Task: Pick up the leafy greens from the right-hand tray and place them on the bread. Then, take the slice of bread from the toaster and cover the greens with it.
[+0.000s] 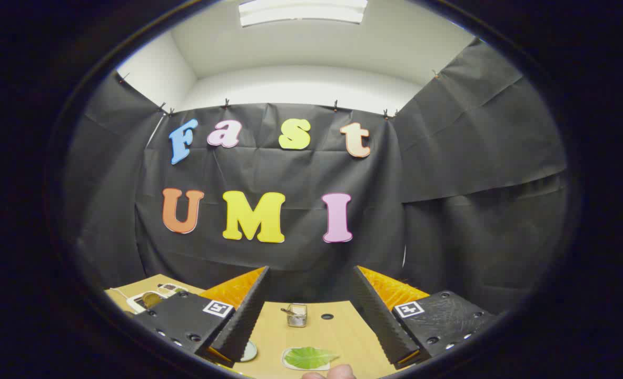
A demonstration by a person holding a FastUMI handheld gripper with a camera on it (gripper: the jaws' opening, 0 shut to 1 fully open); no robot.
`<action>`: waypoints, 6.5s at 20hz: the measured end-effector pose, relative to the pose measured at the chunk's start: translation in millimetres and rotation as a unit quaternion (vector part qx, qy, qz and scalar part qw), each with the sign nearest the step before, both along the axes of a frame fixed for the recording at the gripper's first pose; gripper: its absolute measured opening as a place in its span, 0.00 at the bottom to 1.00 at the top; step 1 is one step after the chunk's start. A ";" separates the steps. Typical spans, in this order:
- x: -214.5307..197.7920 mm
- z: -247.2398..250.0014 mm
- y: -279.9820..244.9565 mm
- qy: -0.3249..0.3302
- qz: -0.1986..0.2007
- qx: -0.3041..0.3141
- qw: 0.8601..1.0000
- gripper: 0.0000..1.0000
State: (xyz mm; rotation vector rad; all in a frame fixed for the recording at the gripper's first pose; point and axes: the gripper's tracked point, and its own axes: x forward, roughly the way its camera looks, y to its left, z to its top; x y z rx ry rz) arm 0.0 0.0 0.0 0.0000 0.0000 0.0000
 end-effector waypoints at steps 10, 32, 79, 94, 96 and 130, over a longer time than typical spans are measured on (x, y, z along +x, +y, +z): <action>-3.8 -1.0 -22.6 0.002 -0.007 -0.001 1.000 0.95; 10.4 -108.7 -87.1 0.116 0.004 0.035 0.993 0.95; 119.0 -435.2 -46.1 0.361 0.051 0.026 0.931 0.00; 114.7 -322.6 -11.9 0.312 0.055 0.022 0.948 0.00; 111.9 -309.2 -1.1 0.309 0.057 0.017 0.949 0.00; 78.3 -351.5 279.1 0.377 0.120 0.117 0.911 0.00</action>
